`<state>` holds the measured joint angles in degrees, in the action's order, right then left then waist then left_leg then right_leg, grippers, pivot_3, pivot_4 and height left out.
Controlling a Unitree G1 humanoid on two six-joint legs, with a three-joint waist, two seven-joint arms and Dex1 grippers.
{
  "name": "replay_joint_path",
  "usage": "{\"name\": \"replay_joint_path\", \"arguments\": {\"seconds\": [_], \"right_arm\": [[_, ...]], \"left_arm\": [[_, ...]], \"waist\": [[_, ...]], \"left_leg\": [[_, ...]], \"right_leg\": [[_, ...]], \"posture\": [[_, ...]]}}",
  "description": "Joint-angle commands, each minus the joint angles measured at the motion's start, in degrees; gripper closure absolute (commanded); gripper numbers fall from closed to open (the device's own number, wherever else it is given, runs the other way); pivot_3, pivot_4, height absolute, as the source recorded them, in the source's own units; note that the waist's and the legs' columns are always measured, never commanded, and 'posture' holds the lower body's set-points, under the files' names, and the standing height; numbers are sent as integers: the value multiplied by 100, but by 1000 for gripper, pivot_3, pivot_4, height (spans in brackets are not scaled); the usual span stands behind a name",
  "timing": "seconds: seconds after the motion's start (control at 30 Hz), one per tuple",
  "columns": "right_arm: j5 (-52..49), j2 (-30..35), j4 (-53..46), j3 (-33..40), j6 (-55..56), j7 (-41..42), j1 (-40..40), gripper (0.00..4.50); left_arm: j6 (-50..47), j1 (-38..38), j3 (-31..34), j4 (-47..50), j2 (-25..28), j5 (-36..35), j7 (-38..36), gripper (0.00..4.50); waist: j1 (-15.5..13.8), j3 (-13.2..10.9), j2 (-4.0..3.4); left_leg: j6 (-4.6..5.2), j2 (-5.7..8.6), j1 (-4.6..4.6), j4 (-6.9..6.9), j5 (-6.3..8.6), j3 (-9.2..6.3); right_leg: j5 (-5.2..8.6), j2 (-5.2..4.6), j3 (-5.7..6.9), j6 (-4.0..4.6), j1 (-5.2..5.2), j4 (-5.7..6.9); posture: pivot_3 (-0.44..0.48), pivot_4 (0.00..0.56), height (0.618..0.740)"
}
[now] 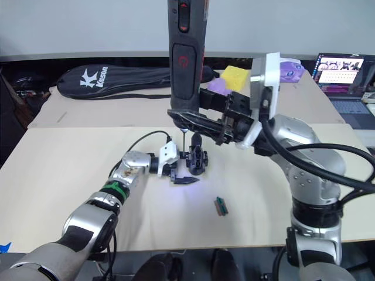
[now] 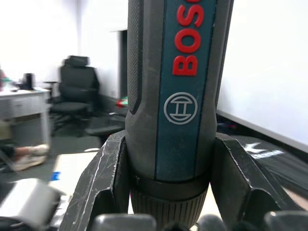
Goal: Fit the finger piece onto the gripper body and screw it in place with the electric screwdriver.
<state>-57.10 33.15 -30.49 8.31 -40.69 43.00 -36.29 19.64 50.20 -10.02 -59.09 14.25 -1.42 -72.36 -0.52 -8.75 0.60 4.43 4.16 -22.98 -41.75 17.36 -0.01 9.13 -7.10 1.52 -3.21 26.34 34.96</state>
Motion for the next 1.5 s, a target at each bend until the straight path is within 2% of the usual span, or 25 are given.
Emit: {"name": "replay_joint_path", "arguments": {"seconds": [0.03, 0.2, 0.27, 0.37, 0.47, 0.77, 1.5], "right_arm": [[-328, 256, -483, 418, -60, -164, 408, 2581], [-243, 501, -1061, 799, 175, -376, 1464, 2581], [1, 449, -1224, 872, 365, -473, 1887, 2581], [421, 260, -1424, 858, 687, -650, 2520, 2581], [1094, 51, -1691, 707, 1178, -672, 3337, 2581], [1914, -303, -2064, 526, 1889, -834, 4402, 2581], [2586, -653, -1780, 150, 2548, -917, 4845, 2581]], "left_arm": [[-145, -236, 66, 850, 426, -287, -746, 0], [-1340, -1149, -146, 3260, 1141, -997, -1793, 0], [-1656, -1474, -246, 3968, 1225, -1145, -1842, 0], [-1803, -1775, -392, 4477, 1104, -1164, -1648, 0], [-1794, -1873, -517, 4535, 770, -1088, -1311, 0], [-1745, -1872, -775, 4504, 504, -1062, -1107, 0], [-1651, -1670, -917, 4061, 314, -1017, -1015, 0]], "waist": [[8, 0, 0], [-5, -3, -4], [-35, -3, -4], [-49, -4, -5], [-95, -4, -4], [-20, -4, -4], [-22, -4, -4]], "left_leg": [[1, 0, 0, 0, 1, 1], [5, -1, -10, -1, 4, 3], [7, -1, -7, -1, 5, -4], [12, 1, -5, -3, 8, -3], [14, 6, 7, -8, 8, 1], [4, -1, 27, 0, 2, 11], [5, 1, 32, 0, 2, 13]], "right_leg": [[0, 0, -1, 0, 0, 0], [0, -15, -6, 0, 7, -4], [0, -16, -2, 0, 0, -6], [1, -17, -5, 0, -5, -9], [1, -16, -7, -1, -16, -24], [3, 4, -20, 1, -16, -6], [5, 5, -23, 1, -21, -9]], "posture": [[0, 150, 723], [0, 150, 723], [0, 150, 723], [0, 150, 723], [0, 150, 723], [0, 150, 723], [0, 150, 723]]}}
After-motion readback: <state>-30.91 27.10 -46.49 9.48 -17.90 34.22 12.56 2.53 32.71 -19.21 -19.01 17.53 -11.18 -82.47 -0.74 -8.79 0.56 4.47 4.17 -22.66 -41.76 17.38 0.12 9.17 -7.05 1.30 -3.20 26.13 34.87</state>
